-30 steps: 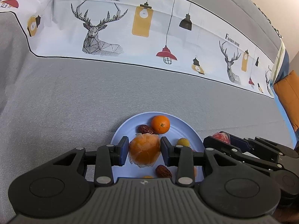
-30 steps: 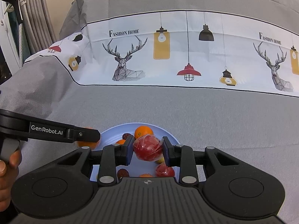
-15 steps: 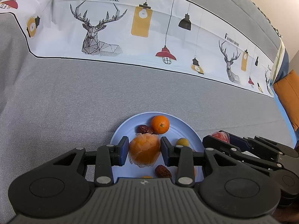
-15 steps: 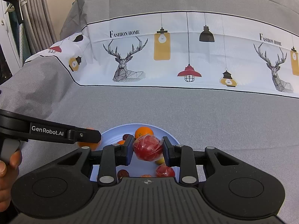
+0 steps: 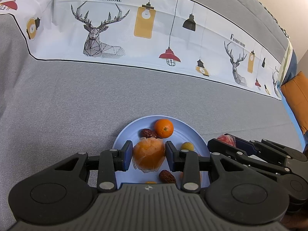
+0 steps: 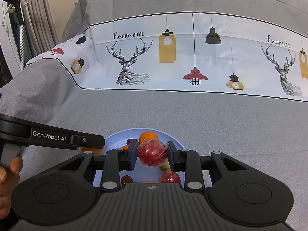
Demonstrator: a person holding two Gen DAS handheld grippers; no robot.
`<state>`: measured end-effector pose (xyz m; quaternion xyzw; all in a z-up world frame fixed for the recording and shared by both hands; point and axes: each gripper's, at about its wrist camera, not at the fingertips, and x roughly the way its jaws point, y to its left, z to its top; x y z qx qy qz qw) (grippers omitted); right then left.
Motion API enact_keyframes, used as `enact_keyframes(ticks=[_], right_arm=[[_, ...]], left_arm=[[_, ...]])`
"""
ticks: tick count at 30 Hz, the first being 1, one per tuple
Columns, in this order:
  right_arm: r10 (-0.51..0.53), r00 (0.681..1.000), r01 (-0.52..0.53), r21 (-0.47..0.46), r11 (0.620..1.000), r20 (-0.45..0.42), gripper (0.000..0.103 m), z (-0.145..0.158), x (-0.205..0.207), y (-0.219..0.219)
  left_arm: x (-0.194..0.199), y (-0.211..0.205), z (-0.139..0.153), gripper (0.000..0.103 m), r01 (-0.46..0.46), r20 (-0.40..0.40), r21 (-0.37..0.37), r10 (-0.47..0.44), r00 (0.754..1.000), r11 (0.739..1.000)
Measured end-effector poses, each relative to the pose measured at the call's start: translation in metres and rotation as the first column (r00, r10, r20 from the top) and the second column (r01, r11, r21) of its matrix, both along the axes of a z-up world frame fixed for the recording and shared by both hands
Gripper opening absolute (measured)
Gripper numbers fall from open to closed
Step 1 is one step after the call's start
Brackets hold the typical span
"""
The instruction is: Organize fruits
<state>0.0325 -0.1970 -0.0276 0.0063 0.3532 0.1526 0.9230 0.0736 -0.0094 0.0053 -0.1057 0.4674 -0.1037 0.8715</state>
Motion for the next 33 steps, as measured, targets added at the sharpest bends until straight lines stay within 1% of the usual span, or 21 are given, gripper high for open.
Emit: enact_keyframes(ticks=[33], right_arm=[[-0.002, 1.0, 0.002, -0.001, 1.0, 0.004, 0.033, 0.0, -0.0012, 0.0016]], left_arm=[[-0.0006, -0.0027, 0.0005, 0.041, 0.004, 0.0, 0.002, -0.004, 1.0, 1.0]])
